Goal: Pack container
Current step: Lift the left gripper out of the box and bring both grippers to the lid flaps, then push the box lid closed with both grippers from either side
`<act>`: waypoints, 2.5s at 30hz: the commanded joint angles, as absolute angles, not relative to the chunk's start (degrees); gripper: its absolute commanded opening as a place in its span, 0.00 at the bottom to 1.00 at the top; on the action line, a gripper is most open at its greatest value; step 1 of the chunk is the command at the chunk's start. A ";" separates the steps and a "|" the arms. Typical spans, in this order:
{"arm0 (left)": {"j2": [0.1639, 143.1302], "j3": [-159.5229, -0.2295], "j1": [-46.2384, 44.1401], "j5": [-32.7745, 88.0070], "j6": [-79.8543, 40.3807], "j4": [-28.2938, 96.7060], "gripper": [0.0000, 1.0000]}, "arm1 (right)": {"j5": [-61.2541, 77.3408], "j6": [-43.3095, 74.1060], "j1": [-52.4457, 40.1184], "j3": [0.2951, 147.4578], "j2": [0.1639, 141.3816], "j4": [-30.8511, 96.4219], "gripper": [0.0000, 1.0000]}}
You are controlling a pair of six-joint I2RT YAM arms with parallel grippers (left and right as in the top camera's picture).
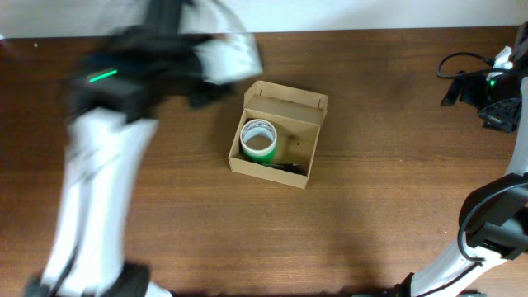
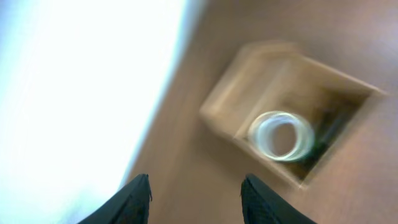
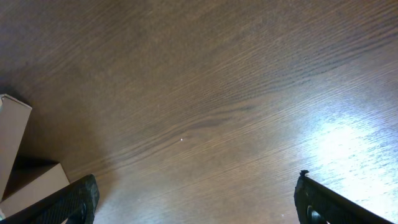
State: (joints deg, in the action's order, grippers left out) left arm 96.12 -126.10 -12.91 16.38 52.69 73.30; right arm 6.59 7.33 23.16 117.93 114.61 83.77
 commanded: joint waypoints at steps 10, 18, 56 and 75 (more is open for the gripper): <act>94.67 -99.39 14.24 23.97 21.89 57.04 0.49 | 18.02 8.05 22.90 117.84 114.72 69.36 0.99; 103.59 -98.87 14.13 28.40 10.76 50.68 0.47 | 27.07 8.03 20.62 115.37 114.89 69.01 0.73; 134.47 -98.87 -3.49 51.68 -11.66 25.10 0.02 | 60.66 14.83 0.01 98.63 135.83 33.67 0.04; 128.07 -99.37 -3.33 54.72 -18.85 11.68 0.02 | 67.75 16.53 0.32 99.22 126.74 31.29 0.04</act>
State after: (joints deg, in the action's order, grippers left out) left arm 133.58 -98.85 -3.62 55.46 -19.33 10.74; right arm 69.93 16.67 0.38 98.65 134.23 30.92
